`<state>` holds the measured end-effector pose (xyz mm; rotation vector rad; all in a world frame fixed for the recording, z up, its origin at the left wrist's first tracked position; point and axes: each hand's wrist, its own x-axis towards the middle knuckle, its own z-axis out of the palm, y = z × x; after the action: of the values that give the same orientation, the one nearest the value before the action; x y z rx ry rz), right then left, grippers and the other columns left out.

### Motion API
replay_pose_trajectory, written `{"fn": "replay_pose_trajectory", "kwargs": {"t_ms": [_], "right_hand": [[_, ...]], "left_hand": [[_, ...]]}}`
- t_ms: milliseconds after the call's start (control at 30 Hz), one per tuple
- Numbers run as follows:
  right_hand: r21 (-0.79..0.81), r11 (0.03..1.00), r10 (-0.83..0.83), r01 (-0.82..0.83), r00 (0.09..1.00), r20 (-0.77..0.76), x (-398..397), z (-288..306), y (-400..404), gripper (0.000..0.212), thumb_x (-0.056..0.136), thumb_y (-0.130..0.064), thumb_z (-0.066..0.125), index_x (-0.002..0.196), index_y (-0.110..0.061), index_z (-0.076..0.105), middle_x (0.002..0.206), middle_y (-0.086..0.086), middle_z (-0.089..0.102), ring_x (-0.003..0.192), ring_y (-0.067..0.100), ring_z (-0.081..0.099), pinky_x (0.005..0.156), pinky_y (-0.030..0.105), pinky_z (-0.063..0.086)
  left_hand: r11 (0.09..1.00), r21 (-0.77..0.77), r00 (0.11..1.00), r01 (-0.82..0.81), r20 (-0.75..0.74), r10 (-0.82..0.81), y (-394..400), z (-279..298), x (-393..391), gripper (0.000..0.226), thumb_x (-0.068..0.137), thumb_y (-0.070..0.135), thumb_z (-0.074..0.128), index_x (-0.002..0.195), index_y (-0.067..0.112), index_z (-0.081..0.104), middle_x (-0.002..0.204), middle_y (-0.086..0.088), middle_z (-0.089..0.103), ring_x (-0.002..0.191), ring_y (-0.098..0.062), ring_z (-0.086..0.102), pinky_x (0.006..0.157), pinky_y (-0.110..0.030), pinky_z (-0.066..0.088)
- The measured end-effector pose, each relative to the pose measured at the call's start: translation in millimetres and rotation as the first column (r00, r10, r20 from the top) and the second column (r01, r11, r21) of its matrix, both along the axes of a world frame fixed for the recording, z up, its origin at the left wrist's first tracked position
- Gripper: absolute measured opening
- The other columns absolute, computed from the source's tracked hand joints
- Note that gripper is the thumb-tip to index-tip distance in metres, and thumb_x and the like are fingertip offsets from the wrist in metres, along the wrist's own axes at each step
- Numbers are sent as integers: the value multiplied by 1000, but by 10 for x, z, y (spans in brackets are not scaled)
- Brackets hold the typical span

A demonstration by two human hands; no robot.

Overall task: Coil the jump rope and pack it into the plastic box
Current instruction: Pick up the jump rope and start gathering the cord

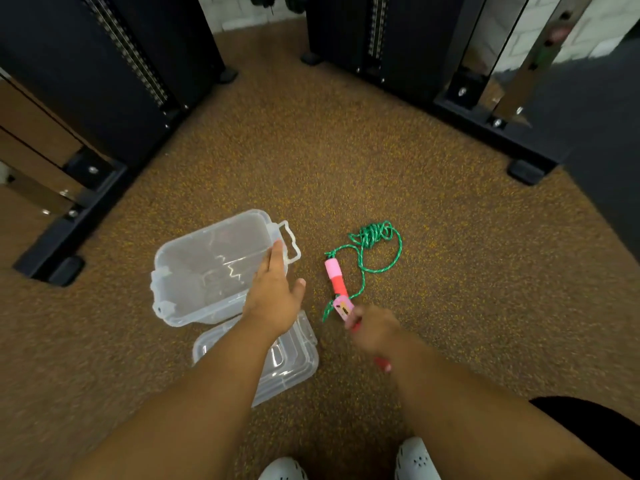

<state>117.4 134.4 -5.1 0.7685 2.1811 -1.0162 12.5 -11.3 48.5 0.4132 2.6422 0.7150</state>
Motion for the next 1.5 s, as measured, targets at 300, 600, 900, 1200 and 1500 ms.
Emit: {"fn": "replay_pose_trajectory", "kwargs": {"t_ms": [300,600,900,1200,1500], "right_hand": [[-578,792,-483,197,782,-394,182,1617,-417,34,75,14,57,83,-17,45,74,0,51,61,15,46,52,25,40],[-375,927,-255,-9,719,-647,588,2284,-682,34,56,-11,62,76,-32,45,76,4,57,68,17,50,60,32,40],[-296,933,-68,-205,708,-703,922,2583,-640,33,62,-4,57,79,-31,49,79,2,56,70,20,51,64,33,42],[-216,964,-111,-156,502,-858,749,3261,-630,42,100,-32,42,139,-46,35,143,-18,44,131,0,40,108,32,37],[-92,996,-83,-16,292,-953,828,3292,-719,20,100,-26,45,96,-37,60,71,-13,61,63,0,51,59,17,38]], "left_hand": [[646,318,559,-694,803,205,20,1389,254,59,100,51,33,111,-3,53,89,-25,63,74,-31,60,67,-38,48],[445,659,682,-606,718,-134,-210,2491,445,69,99,47,40,154,22,7,108,-32,68,85,-36,70,71,-41,58],[512,786,755,-347,558,-344,-418,2973,713,58,96,49,41,146,22,31,75,-10,61,53,-15,51,52,-27,40],[374,907,736,-192,385,-556,-600,3362,1011,63,91,52,43,146,23,35,83,-14,60,51,-13,43,54,-28,30],[198,970,812,-144,230,-537,-612,3574,1258,56,92,49,40,146,34,34,124,-28,62,49,-10,47,67,-30,37]]}}
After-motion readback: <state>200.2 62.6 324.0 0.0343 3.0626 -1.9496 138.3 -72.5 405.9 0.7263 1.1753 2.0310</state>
